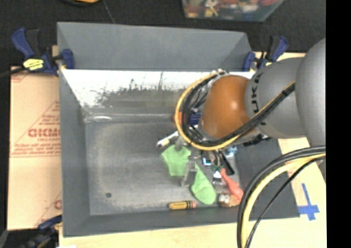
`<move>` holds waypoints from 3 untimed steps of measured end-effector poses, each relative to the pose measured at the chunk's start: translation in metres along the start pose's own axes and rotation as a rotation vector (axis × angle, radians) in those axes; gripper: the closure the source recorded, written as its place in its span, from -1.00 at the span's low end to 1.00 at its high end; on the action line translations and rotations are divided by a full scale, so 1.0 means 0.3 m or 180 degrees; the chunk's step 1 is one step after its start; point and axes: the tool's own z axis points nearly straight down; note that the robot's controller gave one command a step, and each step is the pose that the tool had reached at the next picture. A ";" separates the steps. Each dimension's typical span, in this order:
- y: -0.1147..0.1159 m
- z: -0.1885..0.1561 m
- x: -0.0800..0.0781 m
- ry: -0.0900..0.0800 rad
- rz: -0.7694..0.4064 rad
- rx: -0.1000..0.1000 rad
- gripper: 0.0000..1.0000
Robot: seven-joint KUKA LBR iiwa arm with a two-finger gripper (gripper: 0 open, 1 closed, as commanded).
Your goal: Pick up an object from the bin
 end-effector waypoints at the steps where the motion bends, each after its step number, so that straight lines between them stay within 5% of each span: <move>1: 0.054 -0.001 0.075 0.0018 0.0588 0.0002 -1.00; 2: -0.001 -0.004 -0.003 -0.0015 0.0027 -0.0001 -1.00; 3: 0.035 -0.004 0.046 0.0002 0.0416 0.0001 1.00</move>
Offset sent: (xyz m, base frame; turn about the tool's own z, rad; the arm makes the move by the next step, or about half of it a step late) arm -0.0008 0.0005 0.0001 0.0075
